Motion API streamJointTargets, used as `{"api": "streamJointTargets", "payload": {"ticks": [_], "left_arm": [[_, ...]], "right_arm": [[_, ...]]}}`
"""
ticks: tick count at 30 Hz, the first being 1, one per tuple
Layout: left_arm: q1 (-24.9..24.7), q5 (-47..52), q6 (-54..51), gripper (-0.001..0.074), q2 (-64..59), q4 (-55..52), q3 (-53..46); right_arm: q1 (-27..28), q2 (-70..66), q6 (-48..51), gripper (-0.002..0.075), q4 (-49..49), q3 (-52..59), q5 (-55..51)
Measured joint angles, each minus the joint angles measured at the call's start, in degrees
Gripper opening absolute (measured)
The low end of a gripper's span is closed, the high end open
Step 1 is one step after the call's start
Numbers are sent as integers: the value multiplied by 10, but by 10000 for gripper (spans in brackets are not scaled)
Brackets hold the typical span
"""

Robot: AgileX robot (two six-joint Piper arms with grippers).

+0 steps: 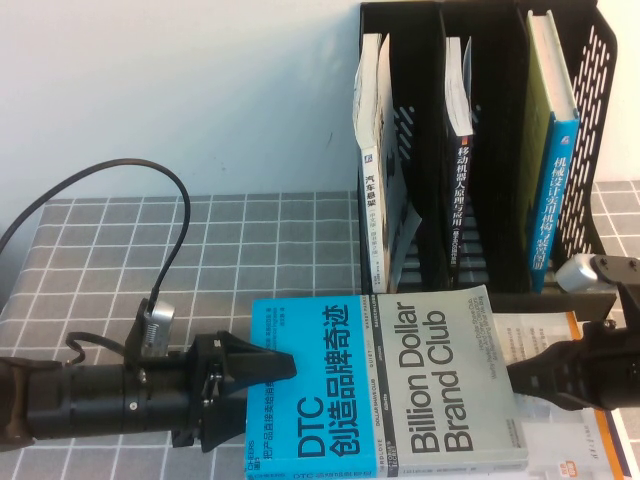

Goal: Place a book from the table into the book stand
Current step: Pick up the book with your left arm

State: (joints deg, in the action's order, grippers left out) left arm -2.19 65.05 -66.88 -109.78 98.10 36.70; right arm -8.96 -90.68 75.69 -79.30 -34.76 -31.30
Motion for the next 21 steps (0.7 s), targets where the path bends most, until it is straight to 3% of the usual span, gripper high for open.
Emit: {"api": "streamJointTargets", "payload": {"ticks": [4, 10, 16, 21], "left_arm": [[0, 0, 0, 535, 0, 0, 0], [0, 17, -21, 176, 0, 3, 0], [0, 17, -2, 185, 5, 2, 0], [0, -3, 25, 184, 58, -15, 0]], "right_arm": [[0, -2, 0, -3, 0, -1, -5], [0, -1, 8, -3, 11, -2, -6], [8, 50, 1, -3, 64, 2, 42], [73, 160, -4, -3, 79, 4, 58]]}}
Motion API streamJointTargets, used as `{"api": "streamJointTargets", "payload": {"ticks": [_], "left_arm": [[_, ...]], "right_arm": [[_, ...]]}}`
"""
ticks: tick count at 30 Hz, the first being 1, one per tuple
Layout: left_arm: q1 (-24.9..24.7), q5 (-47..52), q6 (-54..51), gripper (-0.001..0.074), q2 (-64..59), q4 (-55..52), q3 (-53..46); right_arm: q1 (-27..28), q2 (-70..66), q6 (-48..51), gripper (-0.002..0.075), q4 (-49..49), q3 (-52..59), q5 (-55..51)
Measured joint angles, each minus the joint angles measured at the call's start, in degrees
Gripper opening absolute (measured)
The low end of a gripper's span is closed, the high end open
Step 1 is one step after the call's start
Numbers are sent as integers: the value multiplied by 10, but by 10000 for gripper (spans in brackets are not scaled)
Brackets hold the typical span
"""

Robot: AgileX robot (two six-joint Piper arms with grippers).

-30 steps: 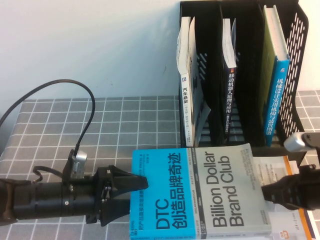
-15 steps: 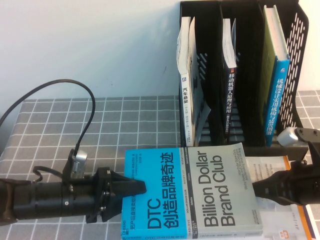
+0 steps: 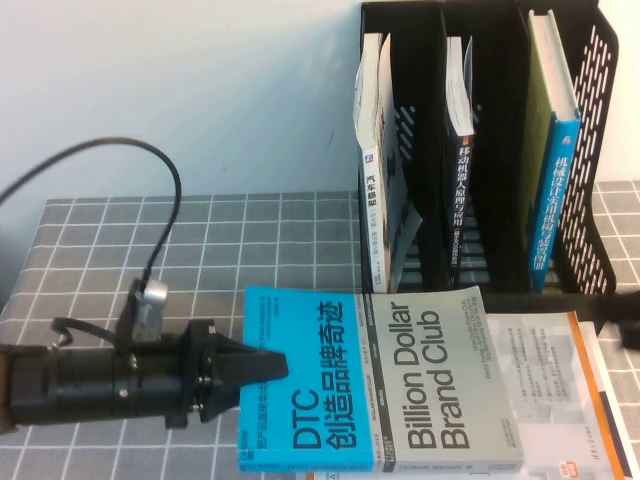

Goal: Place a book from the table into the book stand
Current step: Pick up the book with your left arm, then place the book on the book shelf

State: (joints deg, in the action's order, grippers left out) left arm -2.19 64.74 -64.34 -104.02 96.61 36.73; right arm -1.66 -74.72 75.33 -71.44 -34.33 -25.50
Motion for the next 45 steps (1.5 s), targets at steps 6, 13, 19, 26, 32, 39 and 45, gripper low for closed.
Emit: {"api": "streamJointTargets", "payload": {"ticks": [6, 13, 19, 26, 32, 39, 45], "left_arm": [[0, -17, 8, 183, 135, -28, 11], [0, -18, 102, 183, 258, -60, 97], [-1, -21, 243, 183, 291, -173, 247], [-1, -66, 408, 183, 290, -328, 432], [-1, -118, 512, 183, 269, -368, 547], [-50, -140, 572, 183, 248, -463, 604], [-150, -167, 643, 183, 240, -632, 609]], "right_arm": [[101, 134, -3, -3, 2, 0, 1], [137, 201, -5, -3, 6, 1, -37], [137, 202, -5, -3, 11, 3, -82], [137, 202, -5, -3, 26, 3, -86], [137, 202, -6, -3, 30, 3, -86], [137, 202, -7, -3, 31, 3, -86], [137, 202, -7, -3, 31, 5, -86]]}}
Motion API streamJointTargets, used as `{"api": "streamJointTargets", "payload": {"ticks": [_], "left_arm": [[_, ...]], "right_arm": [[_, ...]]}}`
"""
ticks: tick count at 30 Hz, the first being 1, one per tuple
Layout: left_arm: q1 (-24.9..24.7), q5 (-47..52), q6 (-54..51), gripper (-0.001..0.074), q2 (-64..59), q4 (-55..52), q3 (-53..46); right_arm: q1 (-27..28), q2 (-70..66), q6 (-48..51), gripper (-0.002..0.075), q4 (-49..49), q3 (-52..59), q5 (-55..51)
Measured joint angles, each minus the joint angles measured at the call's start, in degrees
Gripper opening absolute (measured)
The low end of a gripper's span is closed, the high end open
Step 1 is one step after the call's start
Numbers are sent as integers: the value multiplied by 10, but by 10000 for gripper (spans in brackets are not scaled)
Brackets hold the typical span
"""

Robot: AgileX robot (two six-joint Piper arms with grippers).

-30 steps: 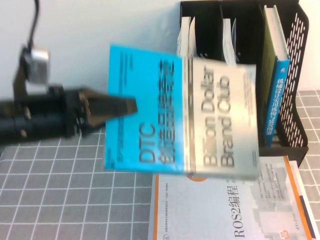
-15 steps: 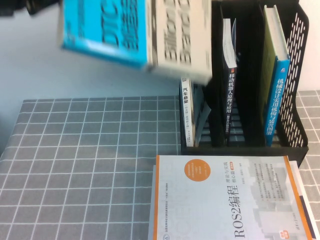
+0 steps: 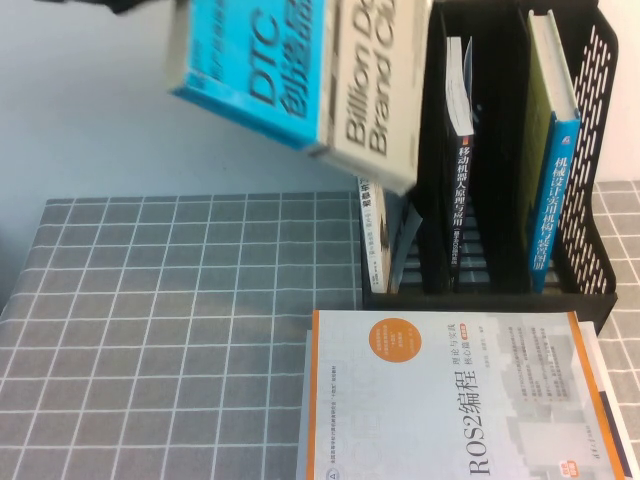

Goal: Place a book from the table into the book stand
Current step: Place the book on the book shelf

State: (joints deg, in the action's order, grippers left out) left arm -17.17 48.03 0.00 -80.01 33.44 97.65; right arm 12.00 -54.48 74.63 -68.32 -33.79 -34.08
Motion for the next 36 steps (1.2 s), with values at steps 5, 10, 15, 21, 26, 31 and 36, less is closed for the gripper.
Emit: {"api": "streamJointTargets", "payload": {"ticks": [5, 10, 15, 21, 26, 31, 36], "left_arm": [[-69, -19, 99, 183, -22, -138, 0], [-106, -20, 198, 183, -54, -257, 5], [-135, -38, 291, 182, -76, -363, 5], [-179, -100, 341, 181, -123, -420, 5], [-194, -140, 369, 181, -182, -438, 6], [-194, -177, 353, 181, -238, -448, 6], [-194, -189, 281, 223, -267, -417, 32]], "right_arm": [[0, 0, -4, -3, 1, 11, 1], [0, 0, -6, -3, 1, 13, 2], [0, 0, -16, -3, -5, 14, -8], [0, 0, -19, -3, -20, 14, -24], [0, 0, -24, -3, -28, 14, -45], [0, 0, -28, -3, -41, 14, -83], [0, 0, -28, -3, -41, 14, -124]]}}
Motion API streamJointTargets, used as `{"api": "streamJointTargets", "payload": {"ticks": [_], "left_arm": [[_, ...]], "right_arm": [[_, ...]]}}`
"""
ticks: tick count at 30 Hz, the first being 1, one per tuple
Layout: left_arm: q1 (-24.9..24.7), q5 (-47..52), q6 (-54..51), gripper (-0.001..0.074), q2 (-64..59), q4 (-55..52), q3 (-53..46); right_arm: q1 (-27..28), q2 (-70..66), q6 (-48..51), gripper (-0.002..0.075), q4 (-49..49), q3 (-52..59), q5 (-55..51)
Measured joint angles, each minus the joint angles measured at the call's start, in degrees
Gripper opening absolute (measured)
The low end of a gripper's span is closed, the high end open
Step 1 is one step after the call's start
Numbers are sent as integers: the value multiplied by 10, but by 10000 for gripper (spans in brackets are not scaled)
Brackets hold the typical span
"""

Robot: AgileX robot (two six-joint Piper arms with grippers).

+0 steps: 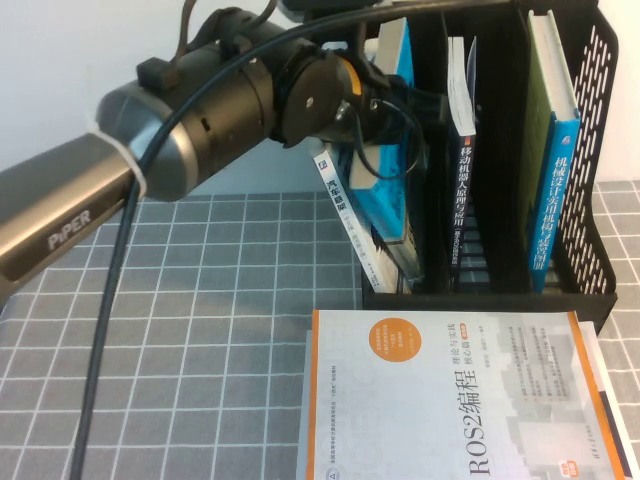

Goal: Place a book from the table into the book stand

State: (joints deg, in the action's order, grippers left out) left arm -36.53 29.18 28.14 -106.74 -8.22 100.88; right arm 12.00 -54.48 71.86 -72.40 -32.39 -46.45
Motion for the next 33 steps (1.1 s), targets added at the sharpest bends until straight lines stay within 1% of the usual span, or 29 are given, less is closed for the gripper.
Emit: {"api": "streamJointTargets", "payload": {"ticks": [4, 5, 6, 7, 9, 12, 14, 15, 17, 19, 21, 24, 27, 30, 33], "left_arm": [[-1, -8, -20, 443, -10, 18, 27], [-1, -3, -20, 485, -10, 19, 38], [-1, 5, -20, 505, -10, 20, 52], [-2, 19, -24, 505, -10, 20, 69], [-2, 62, -41, 459, -7, 22, 107], [-2, 171, -99, 288, 7, 43, 177], [-2, 259, -152, 138, 21, 67, 222], [-2, 294, -173, 90, 26, 75, 236], [-2, 374, -213, 38, 38, 94, 260], [-2, 408, -232, 18, 47, 112, 260], [-2, 421, -242, 8, 58, 127, 244], [-2, 425, -258, 3, 81, 146, 193], [-2, 426, -263, 1, 113, 134, 119], [-2, 425, -251, 1, 163, 82, 38], [-2, 371, -221, 1, 236, 43, -47]], "right_arm": [[0, 0, 6, -3, 21, 0, -56], [0, 0, 8, -3, 28, 0, -70], [0, 0, 10, -3, 34, 0, -82], [0, 0, 9, -3, 39, 0, -95], [0, 0, 10, -3, 45, 0, -121], [0, 0, 10, -3, 53, 0, -157], [0, 0, 2, -3, 65, 0, -175], [0, 0, -6, -3, 73, 0, -181], [0, 0, -30, -3, 95, 0, -190], [0, 0, -59, -3, 127, 0, -201], [0, 1, -95, -3, 168, 0, -207], [-10, 6, -153, -3, 257, 0, -204], [-45, 16, -212, -3, 352, 0, -185], [-91, 34, -249, -3, 444, 0, -169], [-127, 59, -259, -3, 502, 0, -143]]}}
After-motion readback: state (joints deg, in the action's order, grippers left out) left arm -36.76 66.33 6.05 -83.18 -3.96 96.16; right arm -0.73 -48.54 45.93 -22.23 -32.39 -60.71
